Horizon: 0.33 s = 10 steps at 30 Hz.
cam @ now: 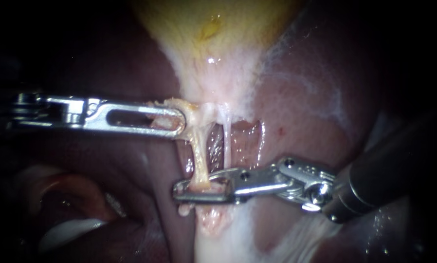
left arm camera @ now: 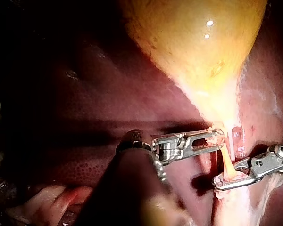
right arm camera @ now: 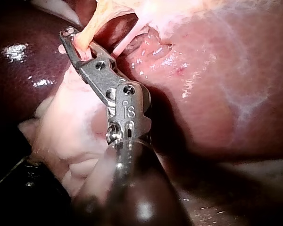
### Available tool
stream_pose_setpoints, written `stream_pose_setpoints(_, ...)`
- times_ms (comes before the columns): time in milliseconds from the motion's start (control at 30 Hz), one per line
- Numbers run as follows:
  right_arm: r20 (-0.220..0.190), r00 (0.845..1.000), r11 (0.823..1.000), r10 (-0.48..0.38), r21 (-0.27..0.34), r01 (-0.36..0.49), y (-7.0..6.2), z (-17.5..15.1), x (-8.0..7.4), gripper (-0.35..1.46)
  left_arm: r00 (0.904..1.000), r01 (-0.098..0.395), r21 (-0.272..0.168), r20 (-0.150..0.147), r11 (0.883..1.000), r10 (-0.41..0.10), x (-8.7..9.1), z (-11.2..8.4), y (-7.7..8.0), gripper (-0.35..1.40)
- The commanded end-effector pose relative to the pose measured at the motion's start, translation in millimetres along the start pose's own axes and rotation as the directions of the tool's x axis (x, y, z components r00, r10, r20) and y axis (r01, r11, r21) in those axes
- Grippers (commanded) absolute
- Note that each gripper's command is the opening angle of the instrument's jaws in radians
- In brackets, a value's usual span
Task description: Clipping second clip left tube
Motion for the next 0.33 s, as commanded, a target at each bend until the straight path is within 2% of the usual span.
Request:
stream_pose_setpoints(33, 0.000, 1.000, 1.000, -0.001, -0.002, 0.001, 0.0, 0.0, 0.0, -0.35, 1.0000, 0.000, 0.001, 0.000, 1.000, 0.000, 0.0, 0.0, 0.0, -0.35)
stream_pose_setpoints(333, 0.000, 1.000, 1.000, -0.001, -0.002, 0.001, 0.1, 0.0, -0.1, -0.35, 1.0000, 0.000, 0.001, -0.001, 1.000, 0.000, -0.1, 0.0, 0.1, -0.35)
